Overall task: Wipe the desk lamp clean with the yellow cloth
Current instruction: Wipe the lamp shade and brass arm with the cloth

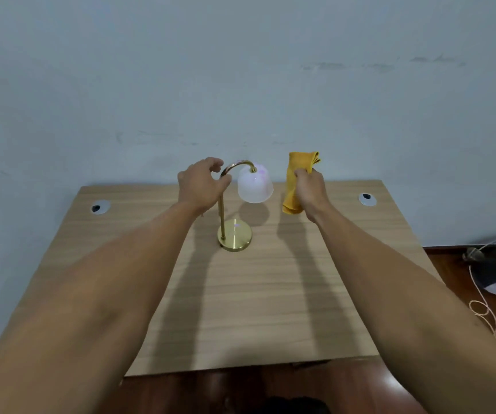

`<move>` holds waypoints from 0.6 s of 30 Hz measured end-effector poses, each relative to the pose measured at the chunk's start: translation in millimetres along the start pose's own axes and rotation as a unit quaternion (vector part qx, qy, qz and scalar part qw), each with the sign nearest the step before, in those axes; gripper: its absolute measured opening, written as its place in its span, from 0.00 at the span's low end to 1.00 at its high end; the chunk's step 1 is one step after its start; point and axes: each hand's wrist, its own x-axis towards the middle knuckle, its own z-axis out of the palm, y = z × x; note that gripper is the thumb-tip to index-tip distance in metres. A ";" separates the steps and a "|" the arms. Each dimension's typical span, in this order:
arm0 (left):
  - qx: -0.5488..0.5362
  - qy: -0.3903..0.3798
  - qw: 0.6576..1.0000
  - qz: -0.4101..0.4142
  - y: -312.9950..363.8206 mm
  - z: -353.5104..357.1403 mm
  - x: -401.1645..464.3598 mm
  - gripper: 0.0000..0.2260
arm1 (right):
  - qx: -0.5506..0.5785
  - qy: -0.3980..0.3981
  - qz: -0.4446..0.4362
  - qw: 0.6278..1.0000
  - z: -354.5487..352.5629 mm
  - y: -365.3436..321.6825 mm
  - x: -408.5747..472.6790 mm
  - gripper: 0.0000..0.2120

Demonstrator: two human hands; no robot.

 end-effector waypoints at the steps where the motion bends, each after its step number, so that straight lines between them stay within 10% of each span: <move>1: -0.001 -0.006 1.000 0.007 -0.8 1.2 1.9 0.12 | 0.014 -0.006 0.002 1.000 7.7 0.6 -1.9 0.10; 13: -0.051 -0.017 0.998 0.022 -11.6 6.6 15.1 0.07 | -0.007 -0.010 -0.190 0.982 86.3 44.0 -37.6 0.24; 18: -0.016 -0.041 0.997 0.056 -17.3 5.9 21.7 0.11 | 0.025 -0.014 -0.095 0.995 81.3 14.5 -17.6 0.23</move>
